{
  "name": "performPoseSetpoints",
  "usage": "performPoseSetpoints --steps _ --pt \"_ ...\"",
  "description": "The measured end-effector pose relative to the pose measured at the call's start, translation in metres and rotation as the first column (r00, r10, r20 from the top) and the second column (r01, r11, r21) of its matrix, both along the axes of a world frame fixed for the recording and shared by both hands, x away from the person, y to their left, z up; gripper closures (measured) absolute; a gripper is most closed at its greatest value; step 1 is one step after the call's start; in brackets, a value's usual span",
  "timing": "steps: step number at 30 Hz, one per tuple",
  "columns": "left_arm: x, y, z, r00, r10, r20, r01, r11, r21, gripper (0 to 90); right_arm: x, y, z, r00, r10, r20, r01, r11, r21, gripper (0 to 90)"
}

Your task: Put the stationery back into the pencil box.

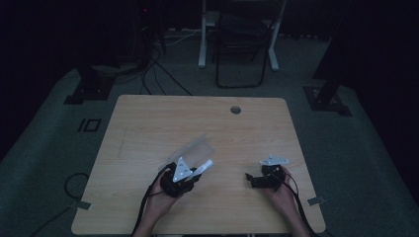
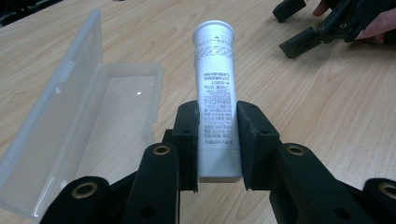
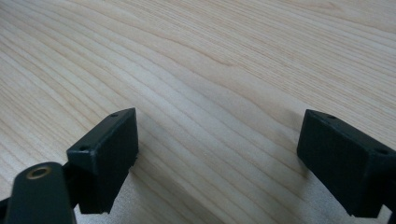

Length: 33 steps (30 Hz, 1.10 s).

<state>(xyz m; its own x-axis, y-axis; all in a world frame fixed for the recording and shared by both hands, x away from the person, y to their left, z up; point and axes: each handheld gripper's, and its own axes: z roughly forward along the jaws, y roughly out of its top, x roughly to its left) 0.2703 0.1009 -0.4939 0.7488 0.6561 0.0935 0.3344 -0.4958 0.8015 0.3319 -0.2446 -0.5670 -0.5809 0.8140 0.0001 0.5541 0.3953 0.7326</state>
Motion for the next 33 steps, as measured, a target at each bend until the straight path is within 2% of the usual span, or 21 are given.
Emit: performPoseSetpoints --steps 33 --pt "0.011 0.006 -0.003 0.9994 0.035 0.005 -0.035 0.9992 0.019 71.3 0.000 0.000 0.000 1.0000 0.001 0.001 -0.001 1.000 0.000 12.7"
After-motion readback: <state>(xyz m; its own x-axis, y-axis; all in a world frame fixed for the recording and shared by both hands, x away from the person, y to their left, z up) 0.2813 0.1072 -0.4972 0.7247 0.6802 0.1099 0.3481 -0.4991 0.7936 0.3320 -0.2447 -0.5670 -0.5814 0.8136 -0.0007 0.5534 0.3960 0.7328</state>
